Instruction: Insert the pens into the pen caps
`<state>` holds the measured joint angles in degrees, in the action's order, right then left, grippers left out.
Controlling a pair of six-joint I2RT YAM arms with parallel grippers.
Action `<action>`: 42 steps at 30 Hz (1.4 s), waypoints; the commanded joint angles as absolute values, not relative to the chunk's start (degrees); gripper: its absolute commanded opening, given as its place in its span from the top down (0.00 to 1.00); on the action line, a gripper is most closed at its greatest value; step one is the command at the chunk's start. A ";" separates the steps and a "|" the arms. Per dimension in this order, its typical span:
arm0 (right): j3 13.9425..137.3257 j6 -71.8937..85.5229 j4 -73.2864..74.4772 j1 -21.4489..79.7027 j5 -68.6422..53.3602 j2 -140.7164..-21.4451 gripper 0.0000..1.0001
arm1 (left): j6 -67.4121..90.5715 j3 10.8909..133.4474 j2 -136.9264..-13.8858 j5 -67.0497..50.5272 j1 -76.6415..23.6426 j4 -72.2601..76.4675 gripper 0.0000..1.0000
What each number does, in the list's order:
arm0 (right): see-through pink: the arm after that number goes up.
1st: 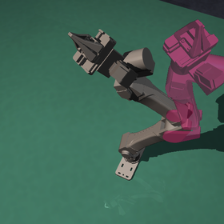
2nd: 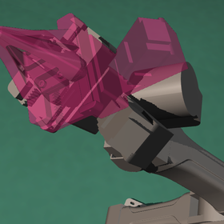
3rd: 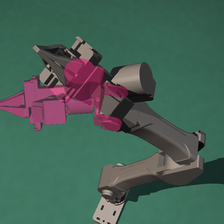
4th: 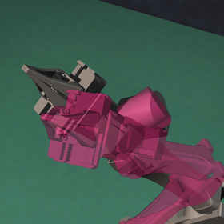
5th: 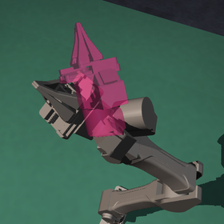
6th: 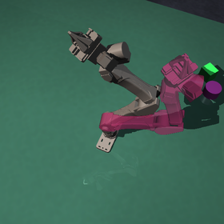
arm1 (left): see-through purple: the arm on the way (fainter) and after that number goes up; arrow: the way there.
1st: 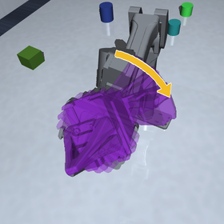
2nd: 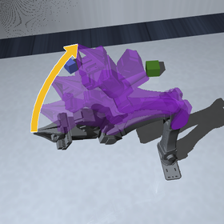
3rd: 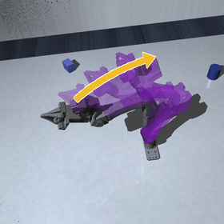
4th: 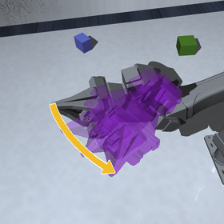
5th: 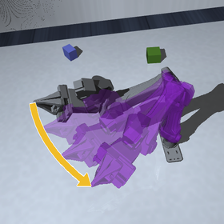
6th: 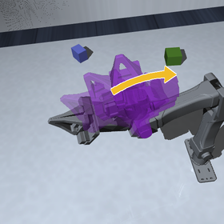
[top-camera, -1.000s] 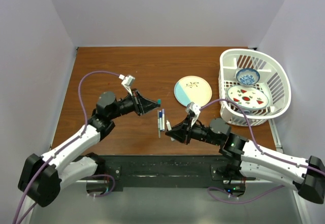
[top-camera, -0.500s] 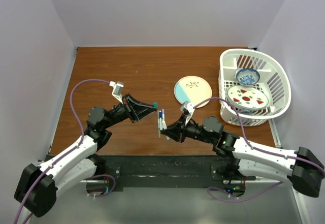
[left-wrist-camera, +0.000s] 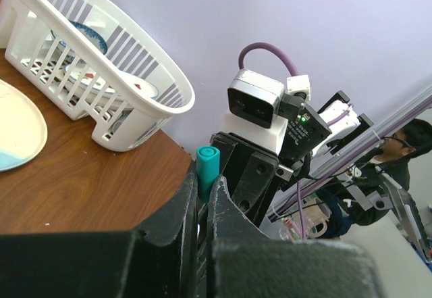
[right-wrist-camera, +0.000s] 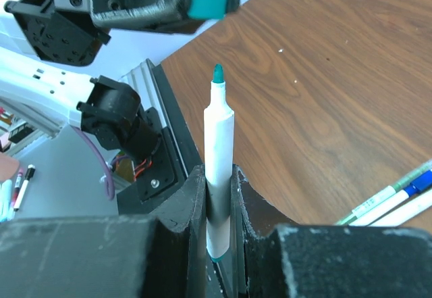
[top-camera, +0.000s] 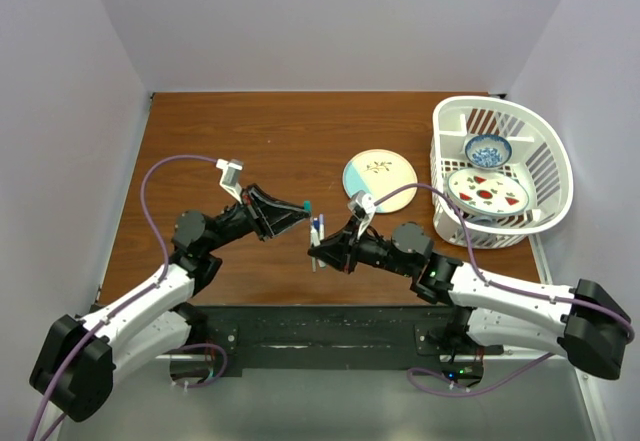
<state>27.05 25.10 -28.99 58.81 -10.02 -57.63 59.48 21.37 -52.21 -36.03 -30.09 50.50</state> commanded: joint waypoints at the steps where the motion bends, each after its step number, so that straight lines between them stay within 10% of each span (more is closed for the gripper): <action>1: 30.76 25.75 -32.78 58.89 -9.75 -58.27 1.00 | 59.85 20.92 -52.73 -36.30 -30.41 55.28 1.00; 34: 37.35 22.85 -29.54 58.89 4.05 -63.80 1.00 | 50.54 20.65 -49.13 -30.85 -34.72 39.38 0.96; 37: 38.06 22.50 -30.06 58.89 1.59 -64.86 1.00 | 50.10 21.18 -48.87 -32.25 -34.80 39.55 0.83; 42: 37.00 21.71 -30.76 58.89 -1.92 -64.07 1.00 | 49.05 22.32 -47.12 -33.31 -34.89 37.63 0.32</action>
